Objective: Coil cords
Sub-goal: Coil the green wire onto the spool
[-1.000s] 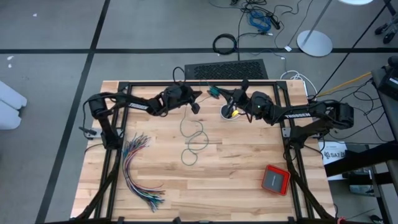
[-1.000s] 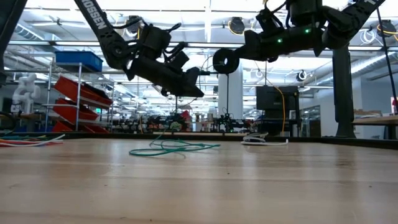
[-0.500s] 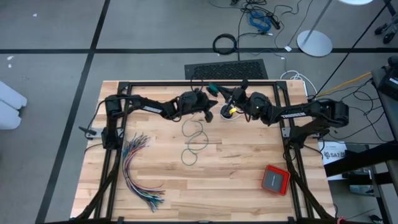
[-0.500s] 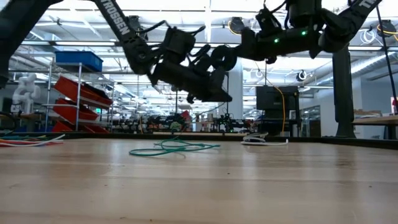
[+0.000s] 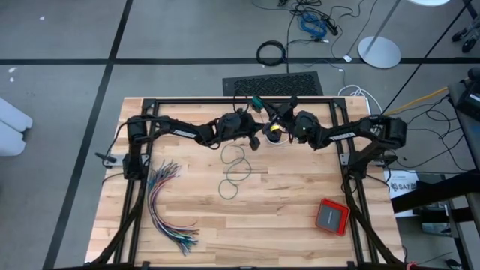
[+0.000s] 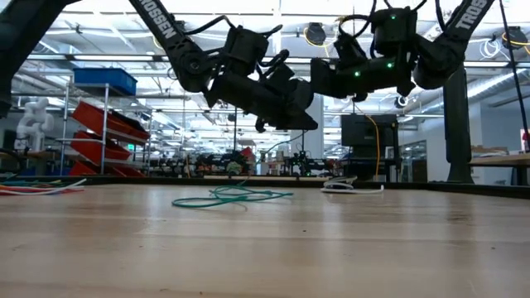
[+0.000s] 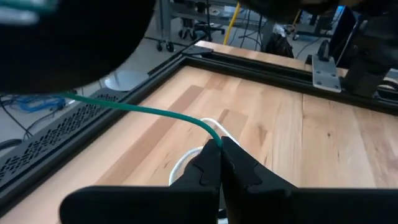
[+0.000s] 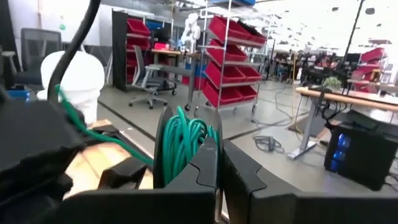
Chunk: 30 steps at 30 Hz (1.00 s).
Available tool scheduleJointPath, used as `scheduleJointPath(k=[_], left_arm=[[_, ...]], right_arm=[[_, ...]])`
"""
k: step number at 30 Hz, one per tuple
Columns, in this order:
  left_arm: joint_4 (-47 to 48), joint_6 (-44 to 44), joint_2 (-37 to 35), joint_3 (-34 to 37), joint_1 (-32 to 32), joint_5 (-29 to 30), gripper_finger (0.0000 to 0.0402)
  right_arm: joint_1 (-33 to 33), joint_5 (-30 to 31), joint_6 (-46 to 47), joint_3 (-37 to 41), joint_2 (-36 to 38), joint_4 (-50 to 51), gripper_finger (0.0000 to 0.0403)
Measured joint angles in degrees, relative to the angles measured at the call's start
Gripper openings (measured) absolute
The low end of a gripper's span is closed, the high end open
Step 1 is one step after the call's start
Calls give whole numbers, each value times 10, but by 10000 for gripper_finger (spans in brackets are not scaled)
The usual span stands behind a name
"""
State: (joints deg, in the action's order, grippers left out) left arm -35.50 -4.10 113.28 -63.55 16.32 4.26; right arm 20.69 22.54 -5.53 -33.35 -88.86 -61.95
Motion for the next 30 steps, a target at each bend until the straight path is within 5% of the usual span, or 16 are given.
scheduleJointPath(k=[18,30], left_arm=[[46,15,-27,-19,-3,4,0],[166,67,-107,-19,4,40,0]], right_arm=[[0,-16,46,0,-1,60,0],[0,-17,33,0,-1,137,0]])
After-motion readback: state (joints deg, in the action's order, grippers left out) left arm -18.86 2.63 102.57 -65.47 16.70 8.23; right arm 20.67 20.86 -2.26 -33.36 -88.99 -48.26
